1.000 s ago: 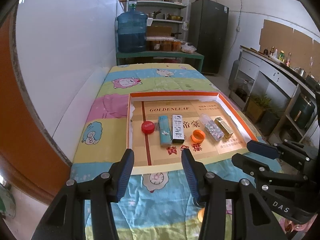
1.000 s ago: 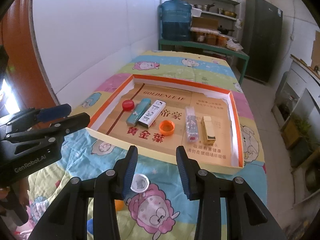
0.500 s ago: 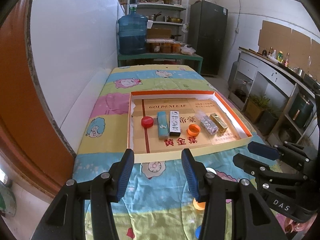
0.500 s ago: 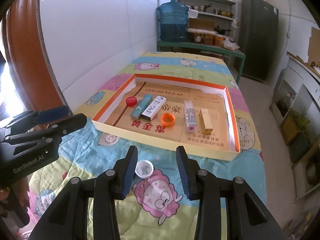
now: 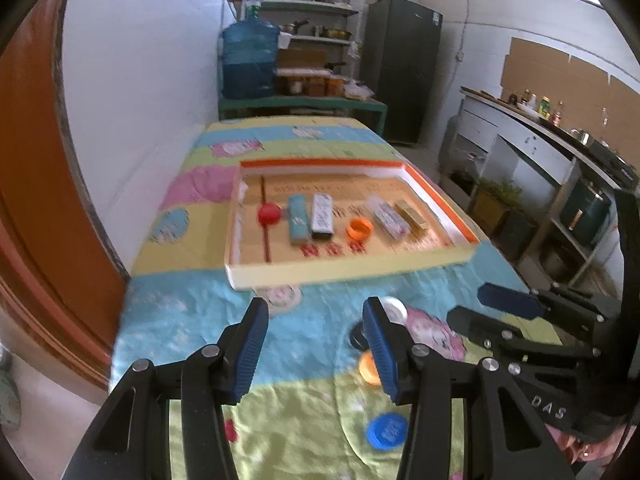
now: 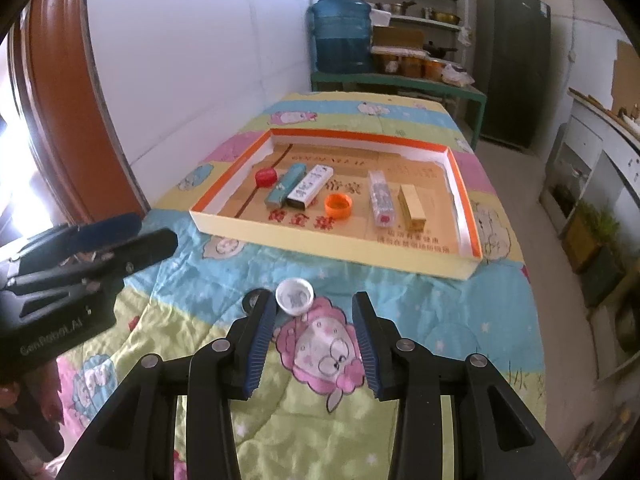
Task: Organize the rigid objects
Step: 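Withdraw both grippers from the box toward the remaining caps, then close the left gripper on the blue cap while the right gripper closes on the yellow-orange cap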
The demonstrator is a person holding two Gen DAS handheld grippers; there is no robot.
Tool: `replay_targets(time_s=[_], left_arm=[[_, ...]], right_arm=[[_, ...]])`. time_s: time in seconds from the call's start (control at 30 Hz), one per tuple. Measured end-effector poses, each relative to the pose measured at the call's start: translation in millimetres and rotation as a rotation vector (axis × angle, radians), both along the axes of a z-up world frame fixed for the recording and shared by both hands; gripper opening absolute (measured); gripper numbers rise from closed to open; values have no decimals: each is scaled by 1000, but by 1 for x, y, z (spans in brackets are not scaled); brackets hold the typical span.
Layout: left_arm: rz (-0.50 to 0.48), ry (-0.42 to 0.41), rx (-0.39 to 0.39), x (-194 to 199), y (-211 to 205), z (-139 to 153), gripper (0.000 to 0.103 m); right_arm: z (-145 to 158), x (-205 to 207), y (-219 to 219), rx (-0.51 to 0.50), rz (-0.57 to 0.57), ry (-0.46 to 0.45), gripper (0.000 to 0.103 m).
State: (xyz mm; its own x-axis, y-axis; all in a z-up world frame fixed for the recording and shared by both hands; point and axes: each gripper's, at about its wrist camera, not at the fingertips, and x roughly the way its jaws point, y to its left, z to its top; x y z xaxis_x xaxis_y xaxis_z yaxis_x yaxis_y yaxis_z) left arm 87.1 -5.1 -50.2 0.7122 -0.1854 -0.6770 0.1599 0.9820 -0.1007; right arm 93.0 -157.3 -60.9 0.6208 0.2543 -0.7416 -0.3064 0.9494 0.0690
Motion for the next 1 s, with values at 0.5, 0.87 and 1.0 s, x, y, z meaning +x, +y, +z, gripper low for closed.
replay_targets(time_s=[0.5,0.87,1.0], left_arm=[[-157,81,-6,-36,-38,-52,49],[-141,92,2,-45,-36,-69,46],[-140,82,-33,-47,-27,-69,31]], right_arm=[[-18,-14,-24,17,-64,47,41],[-27,-14,-21,22,-56,65,41],[-32,-13,-13,31,-27,78,41]])
